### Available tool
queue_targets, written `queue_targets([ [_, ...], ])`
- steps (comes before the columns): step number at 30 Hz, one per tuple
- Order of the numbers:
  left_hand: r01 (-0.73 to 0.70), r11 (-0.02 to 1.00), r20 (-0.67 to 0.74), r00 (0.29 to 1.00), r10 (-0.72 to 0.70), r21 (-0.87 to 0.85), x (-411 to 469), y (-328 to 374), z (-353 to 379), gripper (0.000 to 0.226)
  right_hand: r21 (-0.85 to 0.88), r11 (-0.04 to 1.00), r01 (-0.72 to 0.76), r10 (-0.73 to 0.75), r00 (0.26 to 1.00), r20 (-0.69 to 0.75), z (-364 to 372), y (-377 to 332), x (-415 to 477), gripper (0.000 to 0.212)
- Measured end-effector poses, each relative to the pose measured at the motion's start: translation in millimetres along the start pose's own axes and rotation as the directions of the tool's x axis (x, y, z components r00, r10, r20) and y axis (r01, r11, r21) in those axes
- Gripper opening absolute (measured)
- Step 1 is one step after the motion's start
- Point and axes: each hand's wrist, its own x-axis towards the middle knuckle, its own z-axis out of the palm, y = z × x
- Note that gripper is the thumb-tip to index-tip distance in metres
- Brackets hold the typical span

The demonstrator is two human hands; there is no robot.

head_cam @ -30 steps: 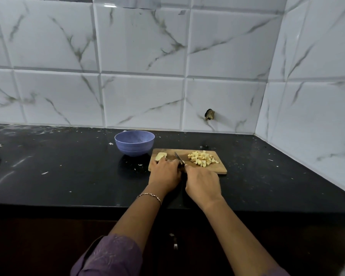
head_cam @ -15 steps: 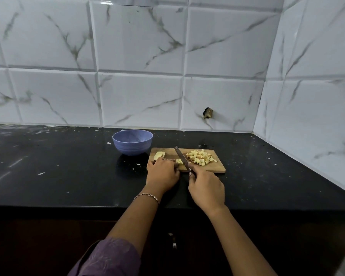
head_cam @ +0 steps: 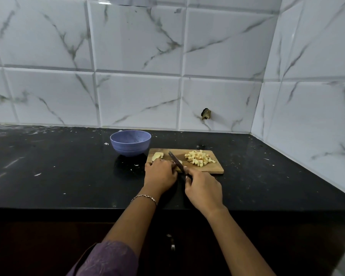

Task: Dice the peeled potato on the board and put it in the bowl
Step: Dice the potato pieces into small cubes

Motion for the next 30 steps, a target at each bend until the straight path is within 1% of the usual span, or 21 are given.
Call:
queue_targets([
  [4, -0.012, 1.000, -0.011, 1.000, 0.012, 0.004, -1.7, 0.7, -1.6, 0.035, -0.077, 0.994, 0.081, -0.078, 0.996, 0.038, 1.9, -4.1, 5.4, 0.034],
  [8, -0.013, 1.000, -0.021, 1.000, 0.013, 0.000, -2.2, 0.9, -1.1, 0.031, -0.138, 0.979, 0.149, -0.138, 0.987, 0.086, -0.7, -7.9, 13.5, 0.029],
  [11, -0.009, 1.000, -0.022, 1.000, 0.009, 0.025, -2.5, 1.6, -1.5, 0.029, -0.199, 0.957, 0.213, -0.192, 0.974, 0.118, -1.0, -13.5, 14.3, 0.028],
  [13, -0.011, 0.998, -0.030, 0.999, 0.013, 0.062, -3.3, 2.4, -1.6, 0.029, -0.222, 0.948, 0.227, -0.204, 0.971, 0.124, 0.5, -16.3, 12.9, 0.027],
  [16, -0.006, 0.996, -0.066, 0.998, 0.011, 0.086, -4.4, 2.9, -0.9, 0.030, -0.159, 0.975, 0.153, -0.140, 0.986, 0.088, 4.8, -14.8, 11.7, 0.031],
  [19, 0.027, 0.998, -0.066, 0.998, -0.023, 0.062, -4.8, 2.2, -1.4, 0.031, -0.062, 0.995, 0.083, -0.080, 0.996, 0.045, 9.1, -13.4, 8.2, 0.034],
  [22, 0.077, 0.997, -0.096, 0.993, -0.074, 0.024, -5.4, 0.6, -3.0, 0.030, 0.034, 0.999, 0.035, -0.036, 0.998, 0.043, 10.0, -12.1, 8.0, 0.032],
  [26, 0.147, 0.984, -0.099, 0.983, -0.157, -0.106, -5.5, -2.0, -7.0, 0.027, 0.113, 0.994, -0.015, 0.011, 0.999, 0.033, 7.3, -4.8, 11.7, 0.029],
  [30, 0.194, 0.950, -0.125, 0.965, -0.229, -0.244, -1.5, -3.7, -8.0, 0.032, 0.157, 0.985, -0.076, 0.077, 0.997, 0.003, 4.7, 10.2, 18.1, 0.033],
])
